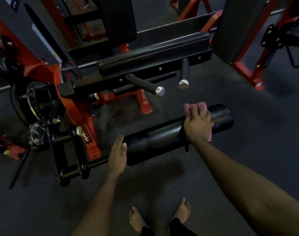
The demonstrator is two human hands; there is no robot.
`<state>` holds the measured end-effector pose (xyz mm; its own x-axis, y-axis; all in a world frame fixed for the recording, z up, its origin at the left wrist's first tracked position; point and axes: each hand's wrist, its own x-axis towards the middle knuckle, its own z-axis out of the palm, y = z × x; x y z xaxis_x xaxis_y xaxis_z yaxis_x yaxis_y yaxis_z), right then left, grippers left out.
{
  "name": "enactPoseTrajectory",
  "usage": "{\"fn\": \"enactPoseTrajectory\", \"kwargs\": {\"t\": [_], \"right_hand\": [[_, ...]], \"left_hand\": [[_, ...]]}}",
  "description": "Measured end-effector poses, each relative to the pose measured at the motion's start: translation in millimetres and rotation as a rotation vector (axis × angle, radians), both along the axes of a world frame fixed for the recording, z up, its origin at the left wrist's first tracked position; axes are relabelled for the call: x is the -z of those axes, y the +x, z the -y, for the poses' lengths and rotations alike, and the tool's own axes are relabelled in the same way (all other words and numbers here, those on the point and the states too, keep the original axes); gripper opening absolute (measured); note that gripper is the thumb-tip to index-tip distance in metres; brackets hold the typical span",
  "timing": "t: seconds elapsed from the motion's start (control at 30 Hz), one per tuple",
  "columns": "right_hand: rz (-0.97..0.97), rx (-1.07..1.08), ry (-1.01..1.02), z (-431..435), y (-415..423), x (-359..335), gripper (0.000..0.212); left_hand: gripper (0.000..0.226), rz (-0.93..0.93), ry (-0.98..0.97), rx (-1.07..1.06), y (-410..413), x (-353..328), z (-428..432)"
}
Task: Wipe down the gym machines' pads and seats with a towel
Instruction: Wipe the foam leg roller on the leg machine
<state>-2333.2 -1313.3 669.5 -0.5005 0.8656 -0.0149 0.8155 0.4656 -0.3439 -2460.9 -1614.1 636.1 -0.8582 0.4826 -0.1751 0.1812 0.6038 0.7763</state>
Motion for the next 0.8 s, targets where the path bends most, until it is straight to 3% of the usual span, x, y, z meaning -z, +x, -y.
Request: {"fn": "enactPoseTrajectory", "kwargs": {"t": [0.1,0.33,0.47,0.57,0.7,0.8], "right_hand": [[0.004,-0.012,0.026,40.4,-15.2,-3.5,0.046],[-0.019,-0.352,0.067,117.5,-11.6,5.0,0.059],[0.061,-0.187,0.111,54.5,7.0,8.3,0.057],[0.006,-0.016,0.024,22.8,6.4,4.9,0.051],[0.009,0.07,0.005,37.2,-9.9,-4.6,0.049],[0.036,-0.003,0.061,80.6,-23.3,-7.6,0.046]], "left_hand": [[0.05,0.077,0.005,0.028,-7.5,2.6,13.7],[0.047,0.133,-0.006,0.125,-22.8,-0.9,24.6],[0.05,0.182,0.0,0.159,-22.9,-4.8,25.8],[0.051,0.19,0.003,0.183,-25.9,-4.7,28.0],[0.054,0.222,0.009,0.207,-29.7,-3.8,31.7],[0.054,0.229,0.011,0.221,-31.2,-4.5,32.3]]}}
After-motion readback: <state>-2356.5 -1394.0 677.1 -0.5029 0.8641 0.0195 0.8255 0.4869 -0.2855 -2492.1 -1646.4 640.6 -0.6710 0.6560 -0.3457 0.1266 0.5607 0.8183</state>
